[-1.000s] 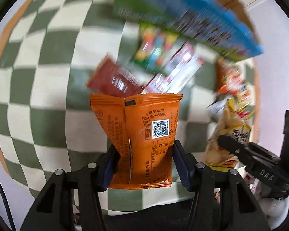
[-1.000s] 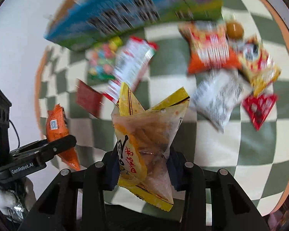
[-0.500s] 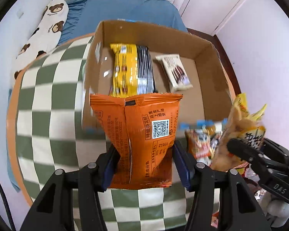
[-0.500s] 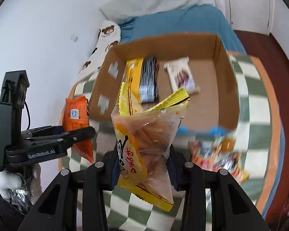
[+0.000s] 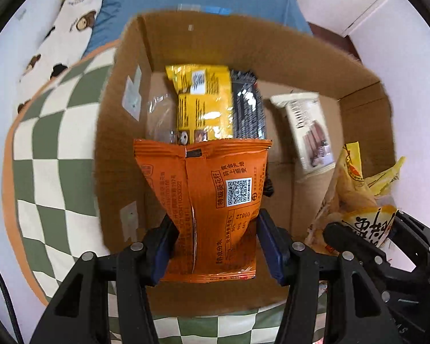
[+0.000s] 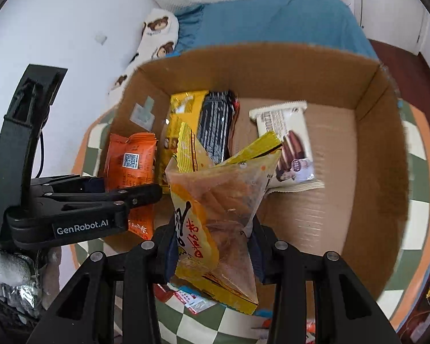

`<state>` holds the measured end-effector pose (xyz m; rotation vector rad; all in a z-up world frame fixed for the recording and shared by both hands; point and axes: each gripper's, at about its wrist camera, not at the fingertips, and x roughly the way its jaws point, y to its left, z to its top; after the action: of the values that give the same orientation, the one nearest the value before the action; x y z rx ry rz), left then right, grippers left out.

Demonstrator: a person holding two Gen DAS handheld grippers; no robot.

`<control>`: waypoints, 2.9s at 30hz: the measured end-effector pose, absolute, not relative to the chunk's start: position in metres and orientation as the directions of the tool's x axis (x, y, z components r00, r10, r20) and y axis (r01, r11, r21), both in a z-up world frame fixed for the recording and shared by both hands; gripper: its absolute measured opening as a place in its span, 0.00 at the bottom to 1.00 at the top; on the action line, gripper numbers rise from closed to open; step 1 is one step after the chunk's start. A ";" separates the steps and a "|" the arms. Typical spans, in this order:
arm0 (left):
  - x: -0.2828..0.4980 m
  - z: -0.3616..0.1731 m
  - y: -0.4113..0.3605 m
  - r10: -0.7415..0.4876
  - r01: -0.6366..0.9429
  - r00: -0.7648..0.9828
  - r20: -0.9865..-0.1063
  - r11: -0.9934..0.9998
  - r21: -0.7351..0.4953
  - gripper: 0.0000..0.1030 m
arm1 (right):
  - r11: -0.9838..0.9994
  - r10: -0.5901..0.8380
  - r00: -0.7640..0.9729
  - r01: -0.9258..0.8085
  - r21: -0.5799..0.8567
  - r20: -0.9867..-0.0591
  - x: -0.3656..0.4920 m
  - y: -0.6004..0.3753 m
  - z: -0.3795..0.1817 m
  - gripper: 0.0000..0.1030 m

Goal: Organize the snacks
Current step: 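Lift both bags into the cardboard box and release them, then move both grippers back over the remaining snacks on the bed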

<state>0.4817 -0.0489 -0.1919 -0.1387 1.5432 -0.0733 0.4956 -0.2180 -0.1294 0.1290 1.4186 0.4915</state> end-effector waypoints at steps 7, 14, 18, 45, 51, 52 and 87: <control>0.483 -0.221 -0.052 -0.119 -0.026 -0.028 -0.992 0.993 -0.118 0.52 | 0.884 0.403 -0.025 -0.247 0.397 -0.915 0.500 -0.209 -0.172 0.49; 0.483 -0.224 -0.049 -0.151 -0.064 -0.031 -0.988 0.987 -0.148 0.54 | 0.911 0.354 -0.044 -0.210 0.355 -0.934 0.501 -0.217 -0.184 0.79; 0.479 -0.218 -0.048 -0.149 -0.064 -0.013 -0.989 0.987 -0.148 0.55 | 0.923 0.336 -0.006 -0.196 0.331 -0.942 0.498 -0.225 -0.174 0.79; 0.363 -0.076 -0.073 -0.069 -0.033 0.434 -0.898 0.995 -0.093 0.57 | 0.980 0.164 0.412 -0.169 0.102 -0.896 0.393 -0.257 -0.029 0.79; 0.336 -0.052 -0.077 -0.081 -0.014 0.487 -0.870 0.995 -0.101 0.57 | 0.980 0.179 0.456 -0.164 0.115 -0.872 0.362 -0.263 0.003 0.79; 0.333 -0.050 -0.077 -0.082 -0.014 0.492 -0.867 0.995 -0.102 0.57 | 0.980 0.183 0.463 -0.161 0.121 -0.867 0.357 -0.263 0.007 0.79; 0.324 -0.282 -0.169 0.178 0.337 0.144 -0.973 0.916 0.218 0.93 | 0.980 0.200 0.148 -0.009 0.200 -0.969 0.350 -0.332 -0.176 0.91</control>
<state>0.3237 -0.1691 -0.2820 0.4350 1.4351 -0.1197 0.3503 -0.3322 -0.1758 0.1603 1.4160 0.1507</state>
